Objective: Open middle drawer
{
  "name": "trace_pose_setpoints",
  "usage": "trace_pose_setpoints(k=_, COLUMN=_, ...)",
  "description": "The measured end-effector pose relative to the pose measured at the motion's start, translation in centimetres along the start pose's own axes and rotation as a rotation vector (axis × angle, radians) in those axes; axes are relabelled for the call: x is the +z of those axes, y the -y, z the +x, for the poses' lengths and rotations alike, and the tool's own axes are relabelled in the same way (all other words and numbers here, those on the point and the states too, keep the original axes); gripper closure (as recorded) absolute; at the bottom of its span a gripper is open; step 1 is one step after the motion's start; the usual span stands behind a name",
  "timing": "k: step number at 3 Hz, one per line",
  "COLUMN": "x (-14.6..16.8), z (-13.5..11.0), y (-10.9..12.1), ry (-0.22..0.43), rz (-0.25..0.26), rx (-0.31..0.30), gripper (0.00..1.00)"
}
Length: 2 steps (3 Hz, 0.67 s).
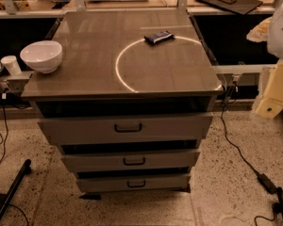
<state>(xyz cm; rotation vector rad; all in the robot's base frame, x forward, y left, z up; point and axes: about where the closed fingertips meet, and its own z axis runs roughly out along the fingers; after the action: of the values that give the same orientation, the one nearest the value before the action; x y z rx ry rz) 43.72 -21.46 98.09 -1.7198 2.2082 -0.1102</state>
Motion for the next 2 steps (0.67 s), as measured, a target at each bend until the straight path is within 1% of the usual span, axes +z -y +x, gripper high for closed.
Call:
trace_pose_setpoints(k=1, x=0.4, z=0.5, y=-0.7, ry=-0.002, rz=-0.001, rx=0.013, gripper=0.00)
trace_pose_setpoints(k=2, x=1.5, z=1.5, y=-1.9, ry=-0.003, rz=-0.022, rx=0.039, gripper=0.00)
